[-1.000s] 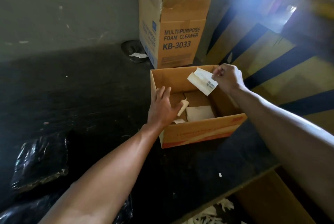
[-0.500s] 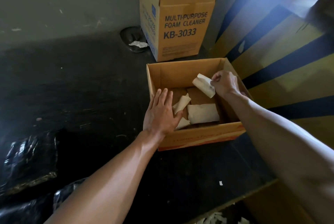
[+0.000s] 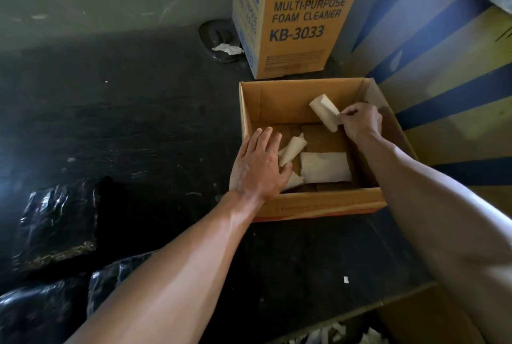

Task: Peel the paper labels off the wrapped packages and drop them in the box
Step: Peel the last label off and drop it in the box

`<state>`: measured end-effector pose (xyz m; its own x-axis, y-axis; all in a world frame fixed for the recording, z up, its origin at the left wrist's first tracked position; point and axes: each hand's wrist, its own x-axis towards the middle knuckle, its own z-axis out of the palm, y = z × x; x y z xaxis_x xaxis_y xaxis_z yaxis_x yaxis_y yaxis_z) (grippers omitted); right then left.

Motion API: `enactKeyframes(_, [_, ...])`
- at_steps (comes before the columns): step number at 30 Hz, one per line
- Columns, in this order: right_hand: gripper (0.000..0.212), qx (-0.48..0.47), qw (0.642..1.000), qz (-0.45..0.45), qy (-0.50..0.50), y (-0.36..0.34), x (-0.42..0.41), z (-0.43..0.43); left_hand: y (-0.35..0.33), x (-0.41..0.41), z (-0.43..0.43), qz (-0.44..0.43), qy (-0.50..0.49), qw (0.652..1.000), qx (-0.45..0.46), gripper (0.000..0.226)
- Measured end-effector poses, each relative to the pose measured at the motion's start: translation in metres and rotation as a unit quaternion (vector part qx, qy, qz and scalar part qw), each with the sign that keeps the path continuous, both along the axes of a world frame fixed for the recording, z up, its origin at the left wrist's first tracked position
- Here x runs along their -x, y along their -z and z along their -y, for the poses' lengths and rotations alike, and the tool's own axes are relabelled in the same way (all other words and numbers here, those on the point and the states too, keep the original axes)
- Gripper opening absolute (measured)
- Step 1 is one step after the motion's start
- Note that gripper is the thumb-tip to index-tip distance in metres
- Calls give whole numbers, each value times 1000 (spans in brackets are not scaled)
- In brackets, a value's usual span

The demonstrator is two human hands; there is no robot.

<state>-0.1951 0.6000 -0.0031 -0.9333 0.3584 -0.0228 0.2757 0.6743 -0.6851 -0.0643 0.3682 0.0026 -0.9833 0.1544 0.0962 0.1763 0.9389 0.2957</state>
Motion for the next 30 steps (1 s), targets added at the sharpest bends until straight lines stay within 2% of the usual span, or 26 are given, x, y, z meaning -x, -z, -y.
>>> enactKeyframes(4, [9, 7, 1000, 2, 4, 3, 3, -1, -1, -1, 0, -2, 0, 1000, -4, 70])
enactKeyframes(8, [20, 26, 999, -1, 22, 2, 5, -3, -1, -1, 0, -4, 0, 1000, -4, 70])
enactKeyframes(13, [7, 31, 999, 11, 25, 4, 8, -3, 2, 0, 1, -9, -1, 1000, -6, 69])
enactKeyframes(20, [17, 28, 999, -2, 30, 9, 10, 4, 3, 1, 0, -1, -2, 1000, -11, 69])
enactKeyframes(30, [11, 46, 999, 2, 21, -1, -4, 8, 3, 0, 1, -9, 1, 1000, -18, 70])
